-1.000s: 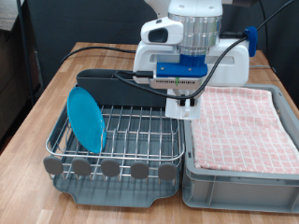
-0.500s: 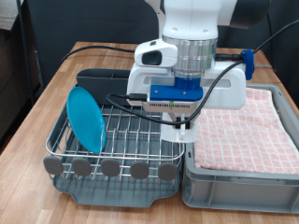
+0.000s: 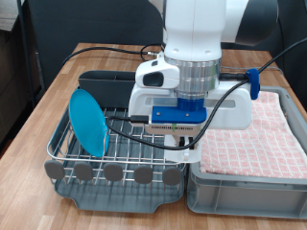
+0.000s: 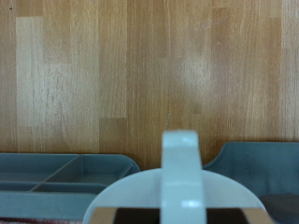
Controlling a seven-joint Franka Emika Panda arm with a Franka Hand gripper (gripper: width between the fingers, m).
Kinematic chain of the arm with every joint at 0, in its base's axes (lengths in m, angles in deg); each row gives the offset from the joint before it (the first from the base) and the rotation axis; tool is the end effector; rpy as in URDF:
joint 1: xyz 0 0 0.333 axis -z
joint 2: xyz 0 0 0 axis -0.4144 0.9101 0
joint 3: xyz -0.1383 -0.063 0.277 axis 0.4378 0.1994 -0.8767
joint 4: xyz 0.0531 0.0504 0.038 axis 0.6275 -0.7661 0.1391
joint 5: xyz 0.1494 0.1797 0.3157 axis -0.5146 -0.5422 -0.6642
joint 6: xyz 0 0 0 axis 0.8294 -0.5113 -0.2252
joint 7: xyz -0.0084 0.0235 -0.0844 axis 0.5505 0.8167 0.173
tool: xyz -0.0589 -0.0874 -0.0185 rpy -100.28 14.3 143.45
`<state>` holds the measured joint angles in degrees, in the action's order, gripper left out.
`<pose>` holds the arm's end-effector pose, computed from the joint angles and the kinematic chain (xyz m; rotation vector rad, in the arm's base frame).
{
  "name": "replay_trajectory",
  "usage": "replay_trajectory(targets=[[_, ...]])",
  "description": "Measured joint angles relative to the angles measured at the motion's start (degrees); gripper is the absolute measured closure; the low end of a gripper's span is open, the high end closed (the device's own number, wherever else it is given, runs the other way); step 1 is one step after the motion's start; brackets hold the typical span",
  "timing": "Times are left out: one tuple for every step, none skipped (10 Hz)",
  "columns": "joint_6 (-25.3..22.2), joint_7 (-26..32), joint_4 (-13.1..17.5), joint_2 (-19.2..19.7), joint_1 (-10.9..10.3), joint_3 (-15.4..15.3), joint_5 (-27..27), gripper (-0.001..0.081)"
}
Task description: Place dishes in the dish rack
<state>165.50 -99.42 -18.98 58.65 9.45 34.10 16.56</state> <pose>0.6951 0.0036 0.3367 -2.8441 1.1415 -0.2448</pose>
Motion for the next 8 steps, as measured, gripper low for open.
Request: replay_trajectory(targets=[[0.00,0.33,0.55,0.80,0.43,-0.29,-0.59,0.0735],[0.04,0.73,1.06,1.60,0.90,-0.63,-1.19,0.0735],[0.39,1.14,1.37,2.35,1.40,-0.99,-1.80,0.0735],[0.94,1.58,1.52,3.01,1.86,-1.37,-2.19,0.0735],[1.29,1.93,1.65,3.59,2.24,-1.71,-2.51,0.0735],[1.37,2.02,1.88,4.10,2.43,-1.79,-2.65,0.0735],[1.38,2.02,2.08,4.64,2.57,-1.80,-2.67,0.0735],[1.40,2.02,2.31,5.23,2.68,-1.79,-2.67,0.0735]])
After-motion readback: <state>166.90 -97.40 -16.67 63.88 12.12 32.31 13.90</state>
